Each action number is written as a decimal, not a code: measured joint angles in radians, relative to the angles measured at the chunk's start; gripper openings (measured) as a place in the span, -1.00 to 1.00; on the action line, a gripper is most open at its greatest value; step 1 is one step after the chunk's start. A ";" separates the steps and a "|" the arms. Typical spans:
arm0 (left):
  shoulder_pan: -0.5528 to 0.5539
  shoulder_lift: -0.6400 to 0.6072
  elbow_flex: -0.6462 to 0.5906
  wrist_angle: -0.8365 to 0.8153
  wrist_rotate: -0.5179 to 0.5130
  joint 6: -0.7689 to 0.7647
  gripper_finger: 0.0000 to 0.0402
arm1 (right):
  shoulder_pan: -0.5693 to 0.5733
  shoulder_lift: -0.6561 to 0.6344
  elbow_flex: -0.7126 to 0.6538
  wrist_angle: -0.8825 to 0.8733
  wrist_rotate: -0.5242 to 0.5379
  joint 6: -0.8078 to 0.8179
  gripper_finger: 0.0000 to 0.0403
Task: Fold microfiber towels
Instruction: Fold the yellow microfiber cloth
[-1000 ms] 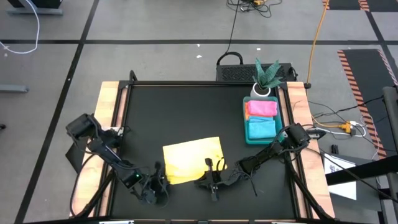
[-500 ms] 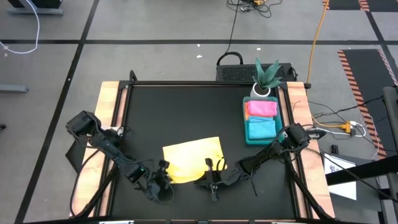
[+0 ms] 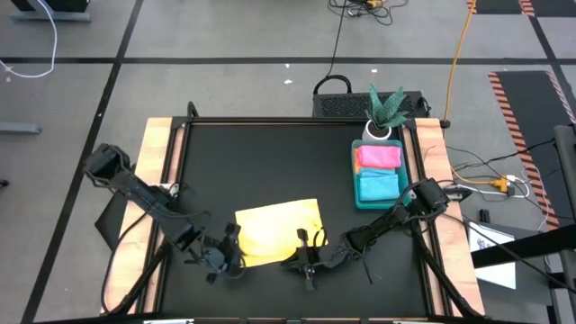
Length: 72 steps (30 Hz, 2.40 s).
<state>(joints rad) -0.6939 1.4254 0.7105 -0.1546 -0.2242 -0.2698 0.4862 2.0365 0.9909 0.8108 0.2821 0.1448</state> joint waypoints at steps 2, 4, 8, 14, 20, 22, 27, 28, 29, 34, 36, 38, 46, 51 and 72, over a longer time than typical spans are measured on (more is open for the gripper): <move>0.009 0.001 0.000 -0.009 -0.073 0.009 -0.42 | 0.000 0.000 0.000 0.000 0.000 0.000 -0.95; 0.017 0.002 0.000 -0.039 -0.138 -0.001 -0.50 | 0.000 0.000 0.000 0.000 0.000 0.000 -0.95; 0.058 0.003 -0.001 -0.142 -0.254 -0.118 -0.67 | 0.000 0.000 0.000 -0.001 0.000 0.000 -0.95; 0.103 0.003 -0.062 -0.078 -0.166 -0.184 -0.96 | 0.000 0.000 0.000 -0.001 0.000 0.000 -0.95; 0.087 0.002 -0.148 0.118 0.002 -0.177 -0.90 | 0.000 0.000 0.000 -0.001 0.000 0.000 -0.95; 0.072 0.002 -0.167 0.170 0.033 -0.170 -0.89 | 0.000 0.000 0.000 -0.001 0.000 0.000 -0.95; 0.043 0.002 -0.199 0.260 0.041 -0.154 -0.95 | 0.000 0.000 0.000 -0.001 0.000 -0.003 -0.95; 0.040 0.002 -0.206 0.267 0.041 -0.153 -0.97 | 0.000 0.000 0.000 -0.001 0.000 -0.003 -0.95; 0.037 0.002 -0.212 0.271 0.041 -0.153 -0.98 | 0.000 0.000 0.000 -0.001 0.000 -0.003 -0.95; 0.030 0.002 -0.224 0.280 -0.016 -0.152 -0.91 | 0.000 0.000 0.000 -0.001 0.000 -0.003 -0.95; 0.030 0.002 -0.224 0.289 -0.016 -0.143 -0.88 | 0.000 0.000 0.000 -0.001 0.000 -0.003 -0.95; 0.030 0.002 -0.224 0.301 -0.013 -0.129 -0.88 | 0.000 0.000 0.000 -0.001 0.000 -0.012 -0.95; 0.024 0.037 -0.224 0.341 0.007 -0.125 -0.98 | 0.015 -0.119 0.000 -0.341 0.040 -0.015 -0.84; 0.015 0.062 -0.224 0.384 0.014 -0.125 -0.90 | 0.014 -0.282 0.001 -0.761 0.057 0.085 -0.67; -0.014 0.063 -0.224 0.404 0.003 -0.047 -0.28 | 0.024 -0.343 -0.112 -0.942 0.057 0.076 -0.65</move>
<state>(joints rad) -0.7077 1.4883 0.4870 0.2495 -0.2213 -0.3164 0.5101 1.6939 0.8790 -0.1308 0.3389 0.2205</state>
